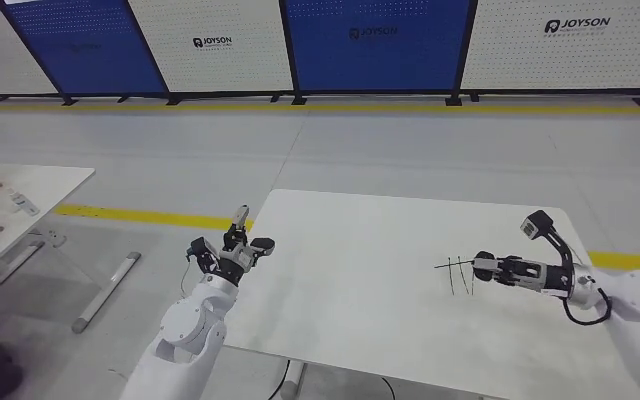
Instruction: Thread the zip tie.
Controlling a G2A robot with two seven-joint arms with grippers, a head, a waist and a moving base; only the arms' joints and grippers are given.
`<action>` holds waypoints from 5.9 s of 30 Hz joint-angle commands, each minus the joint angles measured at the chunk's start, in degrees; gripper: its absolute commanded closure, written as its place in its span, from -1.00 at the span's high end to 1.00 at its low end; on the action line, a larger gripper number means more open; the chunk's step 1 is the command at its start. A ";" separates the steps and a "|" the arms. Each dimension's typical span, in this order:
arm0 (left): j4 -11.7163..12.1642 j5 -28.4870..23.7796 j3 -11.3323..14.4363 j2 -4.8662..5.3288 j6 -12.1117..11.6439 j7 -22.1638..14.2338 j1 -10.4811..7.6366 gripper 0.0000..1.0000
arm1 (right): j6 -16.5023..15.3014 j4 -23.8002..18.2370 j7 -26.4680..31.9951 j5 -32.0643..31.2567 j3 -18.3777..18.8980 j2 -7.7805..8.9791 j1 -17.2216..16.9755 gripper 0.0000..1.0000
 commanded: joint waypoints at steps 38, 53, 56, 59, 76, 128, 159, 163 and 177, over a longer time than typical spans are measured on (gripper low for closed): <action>4.31 -5.07 15.89 -1.39 9.59 -7.16 -8.24 1.00 | 0.00 3.82 -9.59 5.70 -7.75 -9.71 -0.40 -1.00; 11.84 -3.25 24.77 -2.81 7.88 -4.22 -13.55 1.00 | 0.00 3.48 -14.06 6.45 -10.25 -14.06 -2.26 -1.00; 11.84 -3.25 24.77 -2.81 7.88 -4.22 -13.55 1.00 | 0.00 3.48 -14.06 6.45 -10.25 -14.06 -2.26 -1.00; 11.84 -3.25 24.77 -2.81 7.88 -4.22 -13.55 1.00 | 0.00 3.48 -14.06 6.45 -10.25 -14.06 -2.26 -1.00; 13.21 -3.12 27.97 -3.57 1.61 -4.13 -14.48 1.00 | 0.00 1.50 -21.93 4.19 -11.63 -15.99 -3.83 -1.00; 22.40 19.95 34.55 -5.90 -17.65 4.72 -18.95 -0.12 | 1.91 -0.48 -23.16 2.81 -10.37 -15.86 -5.23 -1.00; 21.39 21.40 33.43 -6.10 -18.02 3.43 -16.97 -1.00 | 1.91 -0.48 -23.16 2.81 -10.37 -15.86 -5.23 -1.00; 21.04 20.99 33.16 -6.10 -18.08 2.92 -16.68 -0.88 | 1.91 -0.48 -23.16 2.81 -10.37 -15.86 -5.23 -1.00; 20.05 20.98 32.62 -6.06 -18.54 1.96 -15.60 -0.12 | 1.91 -0.48 -23.16 2.81 -10.37 -15.86 -5.23 -1.00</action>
